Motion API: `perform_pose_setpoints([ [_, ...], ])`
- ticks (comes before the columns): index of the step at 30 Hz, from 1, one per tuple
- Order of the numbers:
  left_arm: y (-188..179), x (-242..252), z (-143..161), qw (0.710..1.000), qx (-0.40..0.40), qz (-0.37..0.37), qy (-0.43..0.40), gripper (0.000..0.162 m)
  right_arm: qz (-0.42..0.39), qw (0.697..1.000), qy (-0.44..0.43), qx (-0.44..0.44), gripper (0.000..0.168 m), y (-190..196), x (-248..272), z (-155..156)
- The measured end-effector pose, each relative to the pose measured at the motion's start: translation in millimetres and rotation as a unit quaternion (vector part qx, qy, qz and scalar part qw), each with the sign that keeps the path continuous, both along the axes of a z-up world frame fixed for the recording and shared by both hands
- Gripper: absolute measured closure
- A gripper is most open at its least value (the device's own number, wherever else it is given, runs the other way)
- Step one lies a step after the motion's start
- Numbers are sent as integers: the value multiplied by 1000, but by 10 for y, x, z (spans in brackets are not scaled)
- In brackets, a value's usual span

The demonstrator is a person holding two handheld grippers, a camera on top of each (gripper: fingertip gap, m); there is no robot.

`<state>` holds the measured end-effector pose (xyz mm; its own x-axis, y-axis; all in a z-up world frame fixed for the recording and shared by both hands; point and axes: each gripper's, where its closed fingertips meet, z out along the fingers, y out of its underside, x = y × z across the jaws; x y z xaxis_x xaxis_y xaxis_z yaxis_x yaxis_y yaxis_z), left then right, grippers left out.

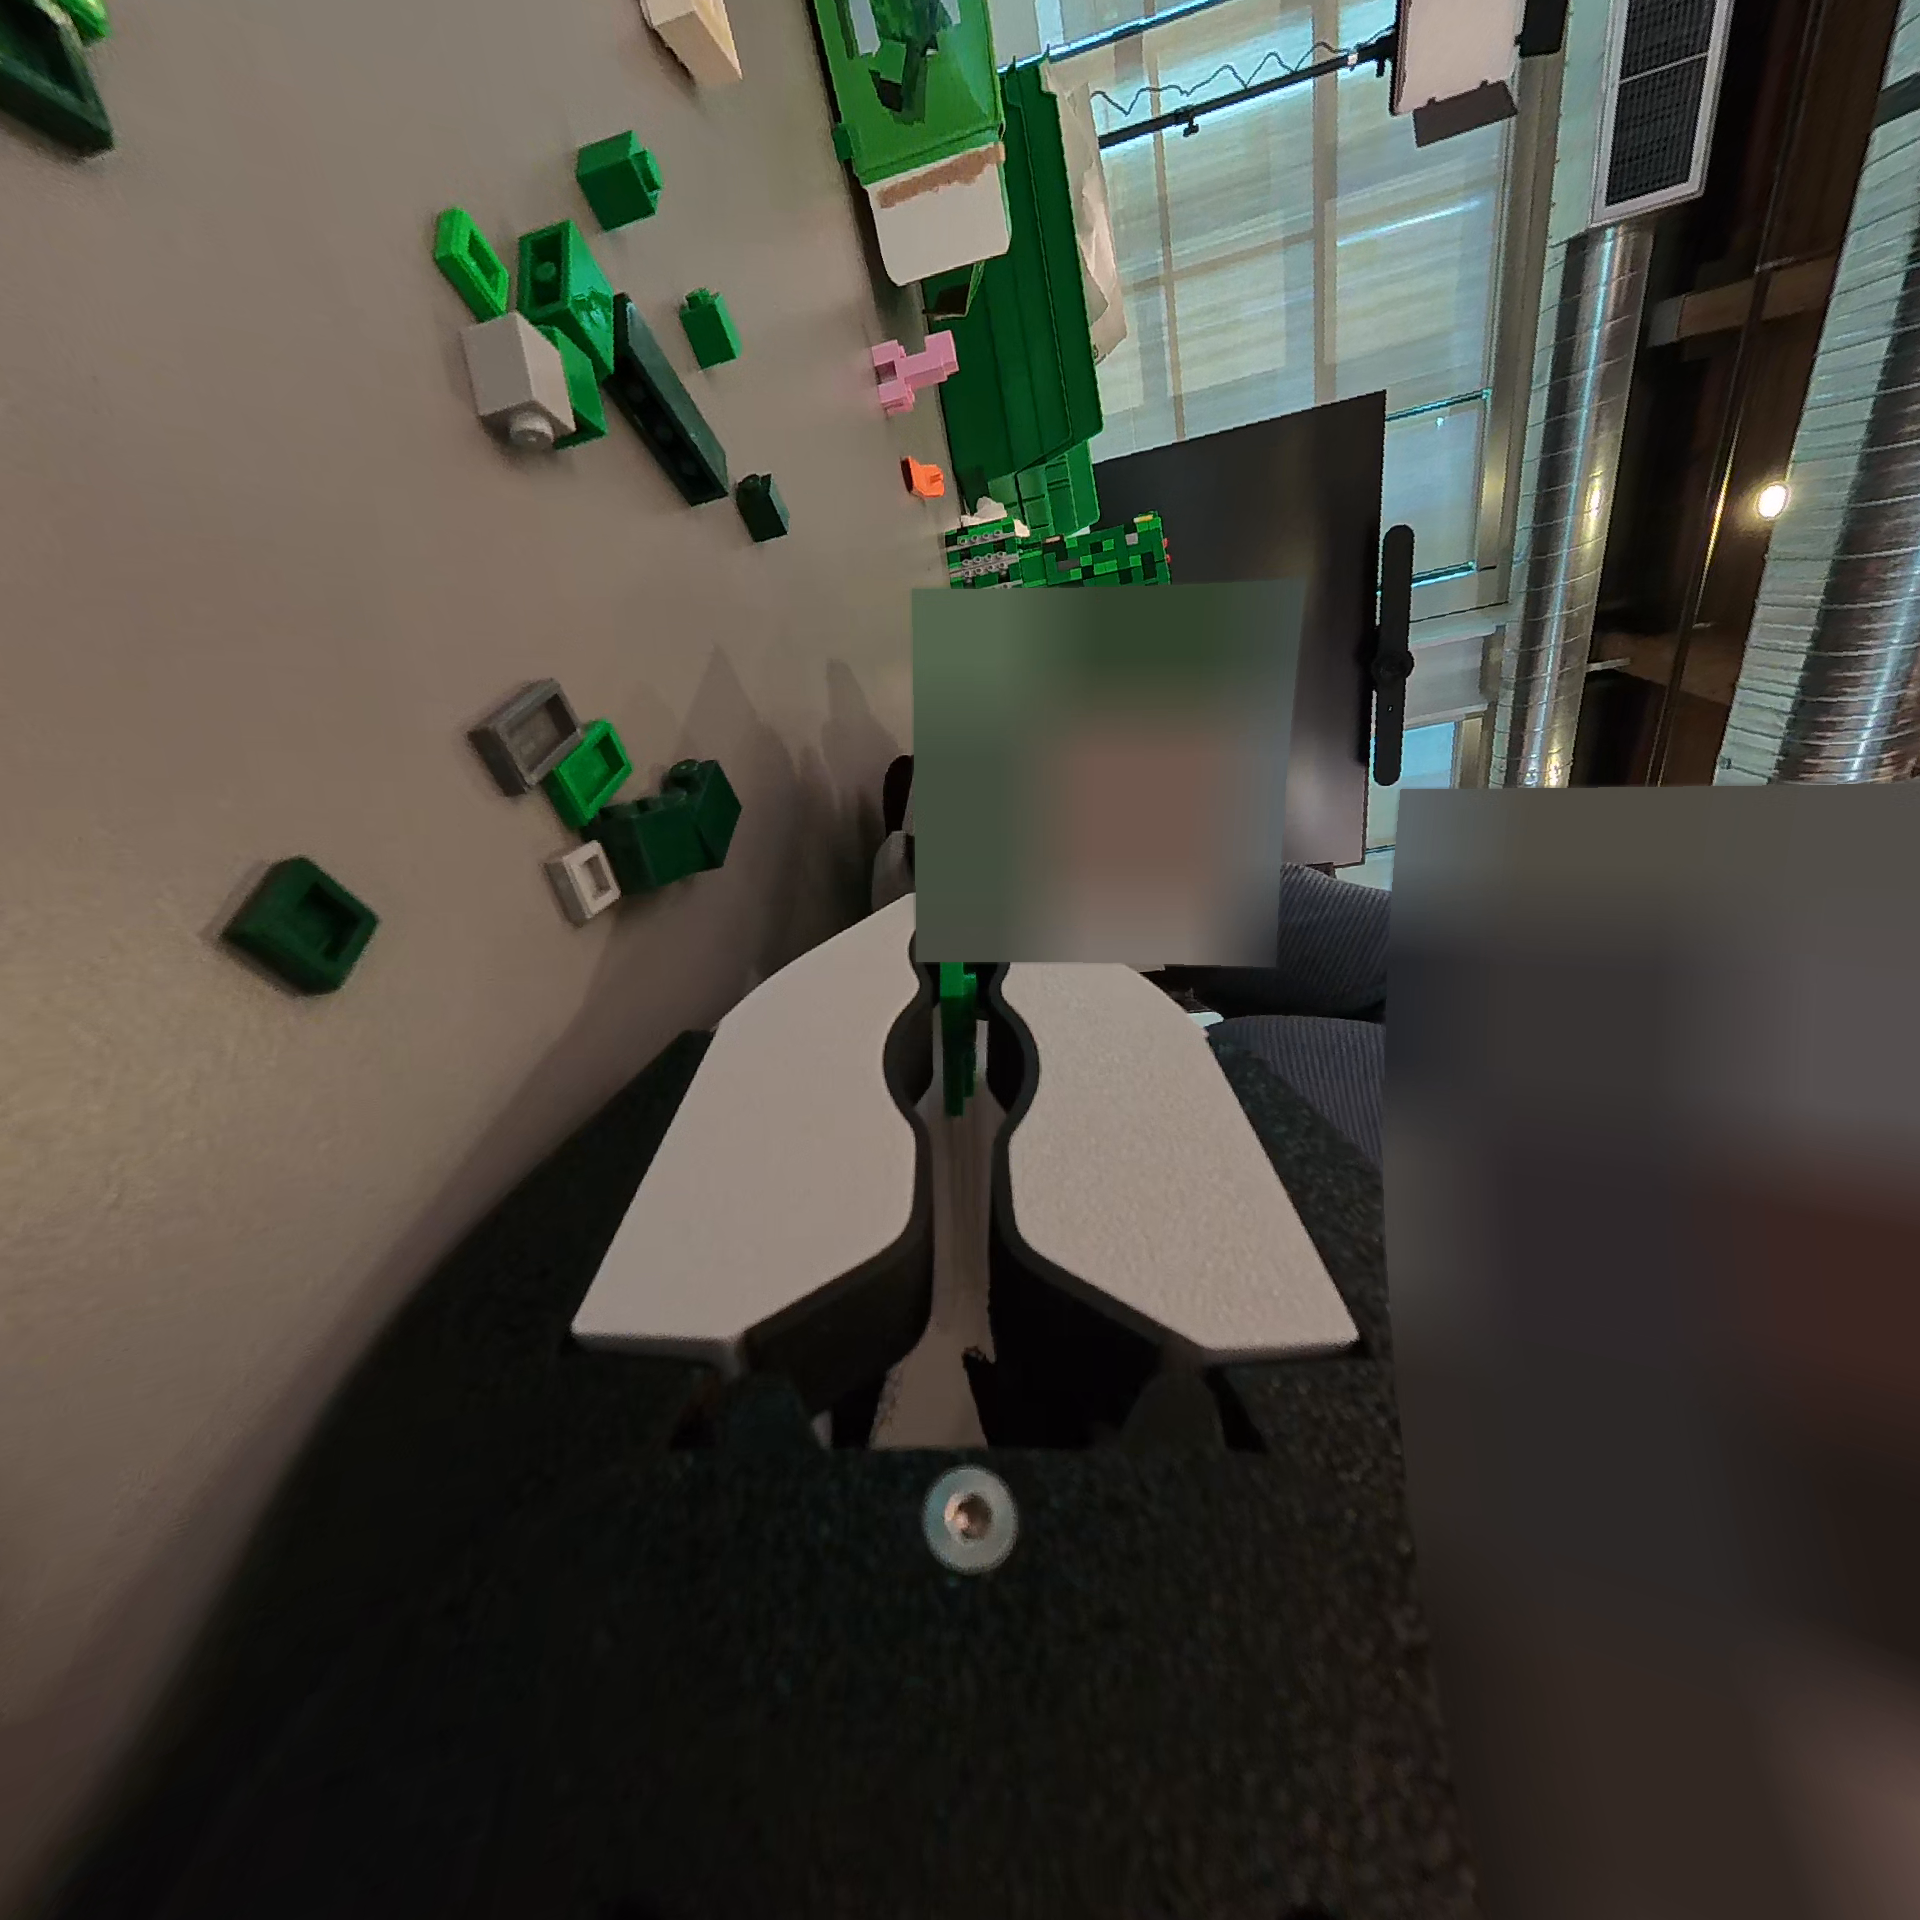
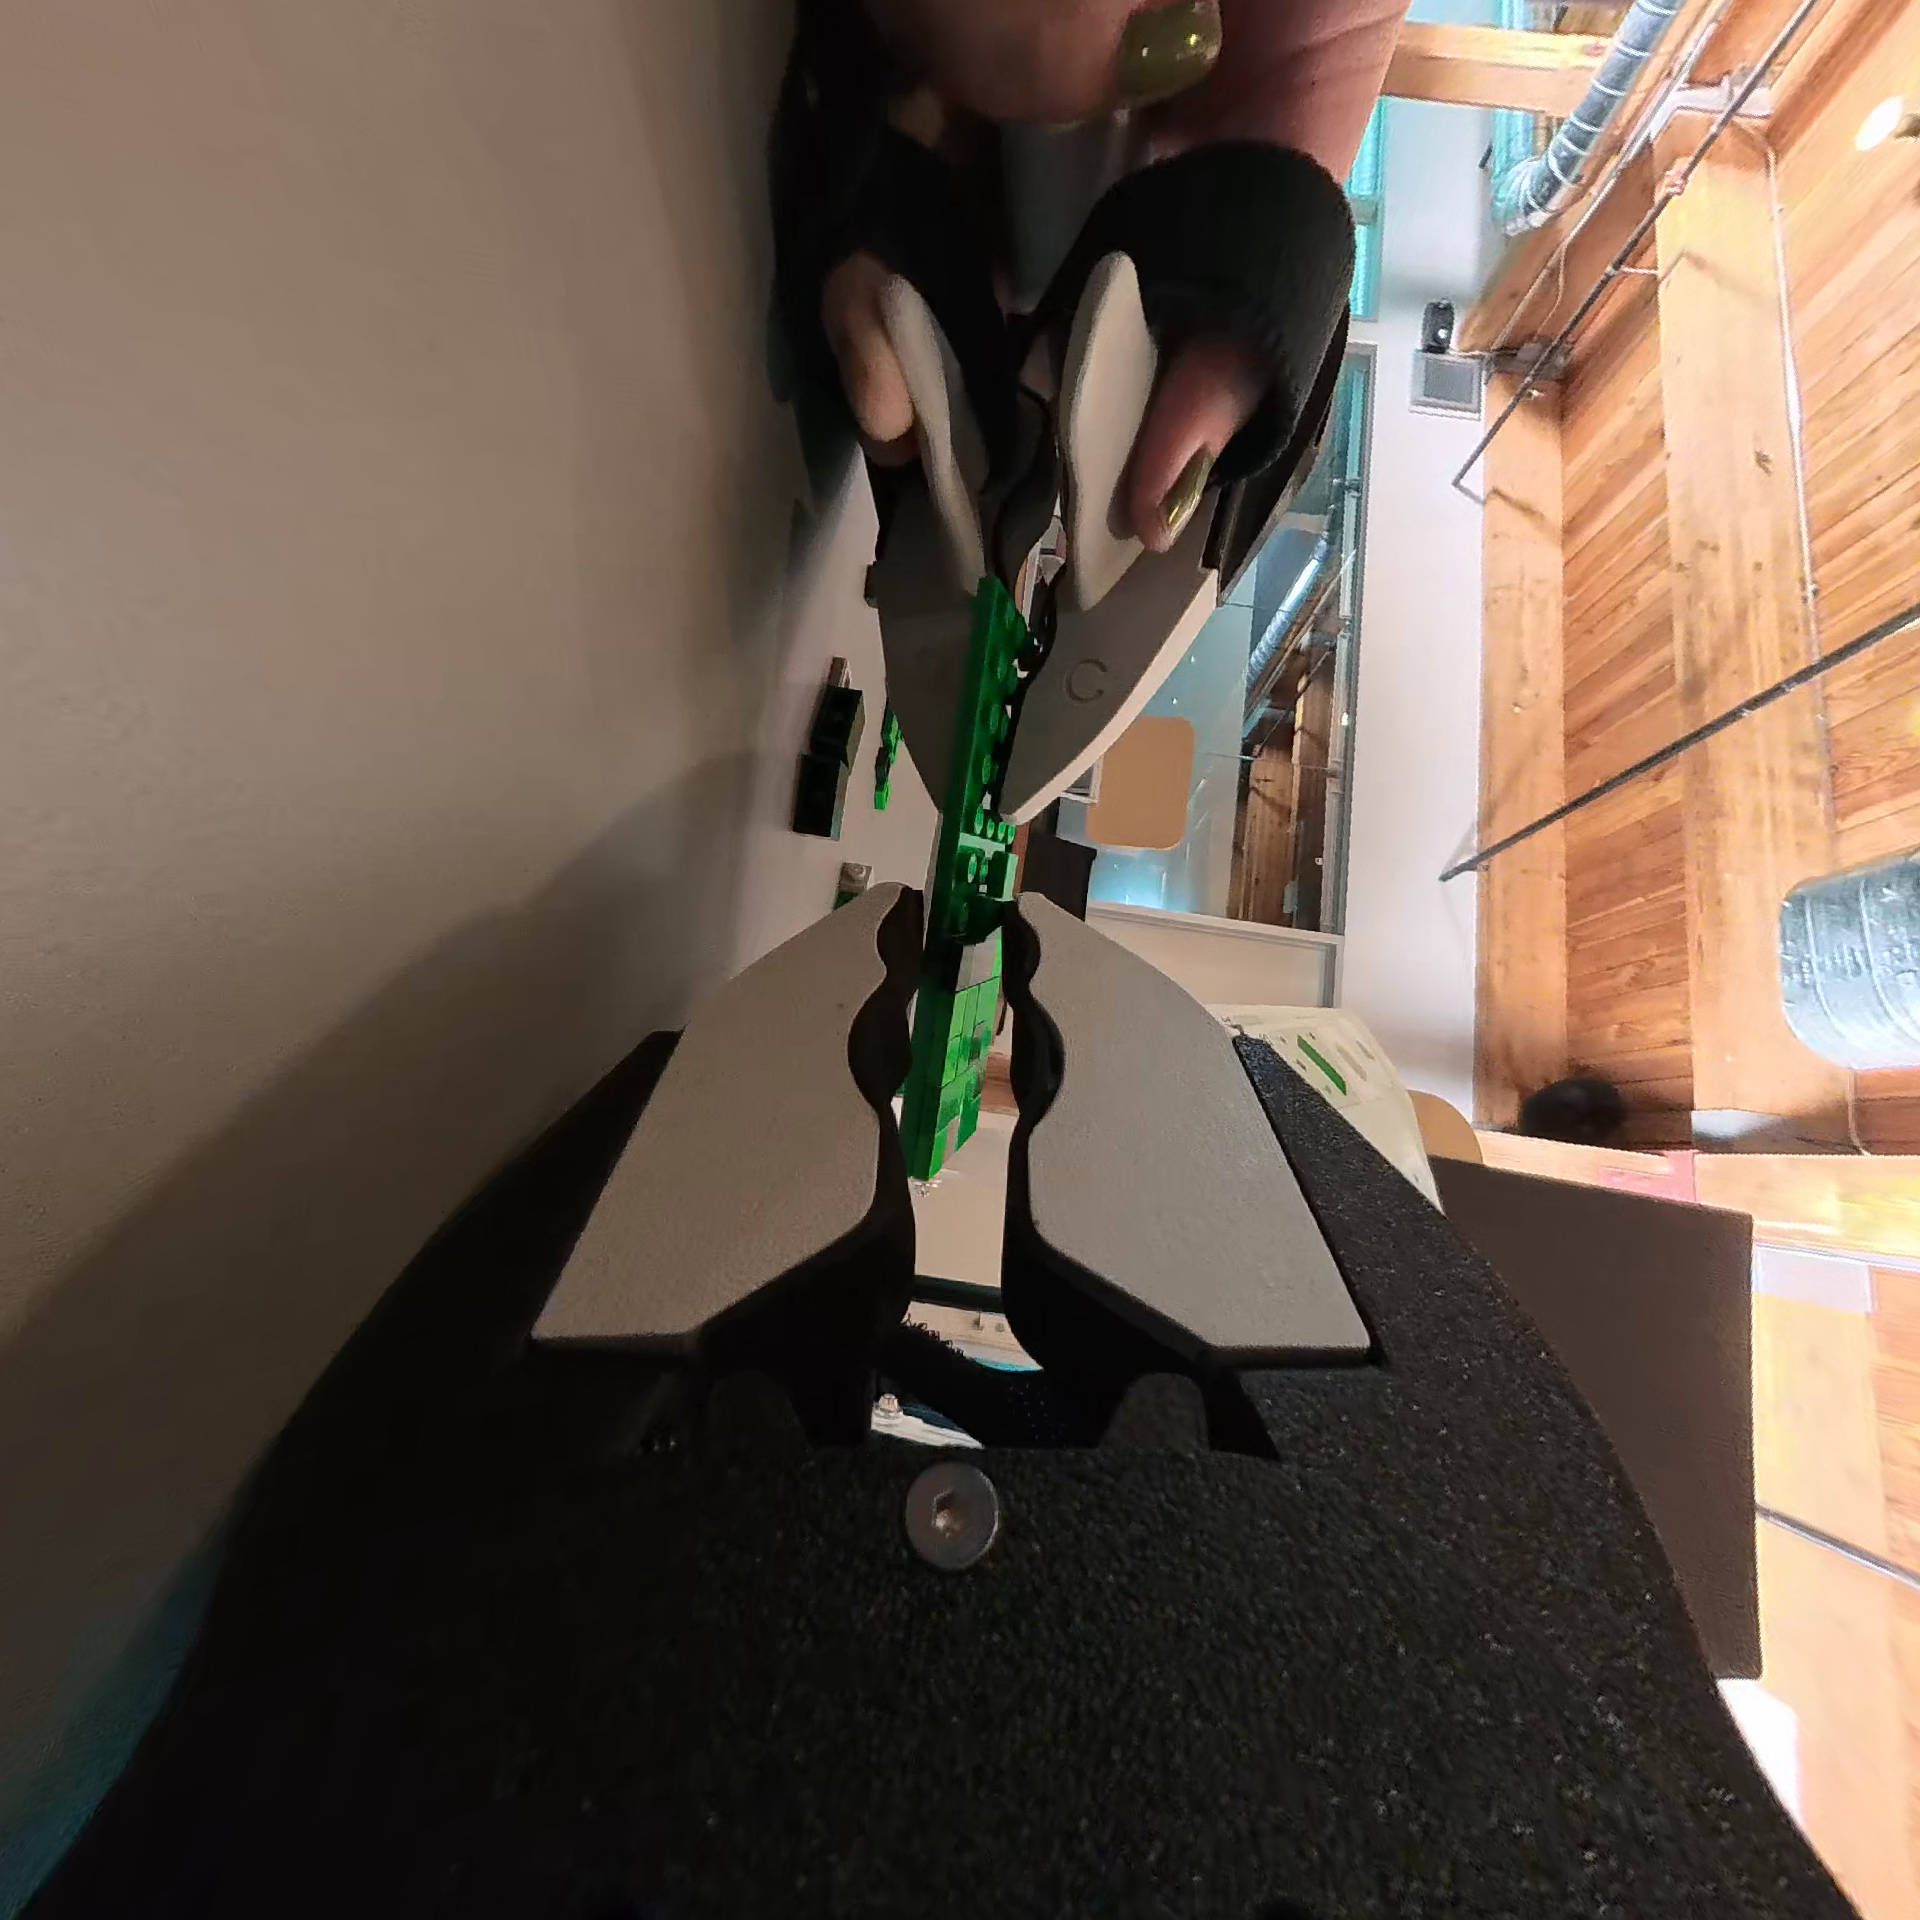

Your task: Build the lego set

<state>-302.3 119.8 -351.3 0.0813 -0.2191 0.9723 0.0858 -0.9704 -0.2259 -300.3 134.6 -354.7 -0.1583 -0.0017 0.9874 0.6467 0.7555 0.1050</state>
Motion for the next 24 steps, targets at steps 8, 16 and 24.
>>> perform_pose_setpoints([
  [8, -9, 2, -3, 1000, 3, -5, 2, 157, 8, 1000, -25, -15, 158, -1, 3, -18],
  [16, -17, 4, 4, 1000, 5, -9, 0, 155, 22, 995, -33, -91, 159, -12, 1, -34],
  [24, -3, -2, 5, 1000, 4, -4, -2, 158, -3, 995, 8, -103, 137, 43, -14, -41],
])
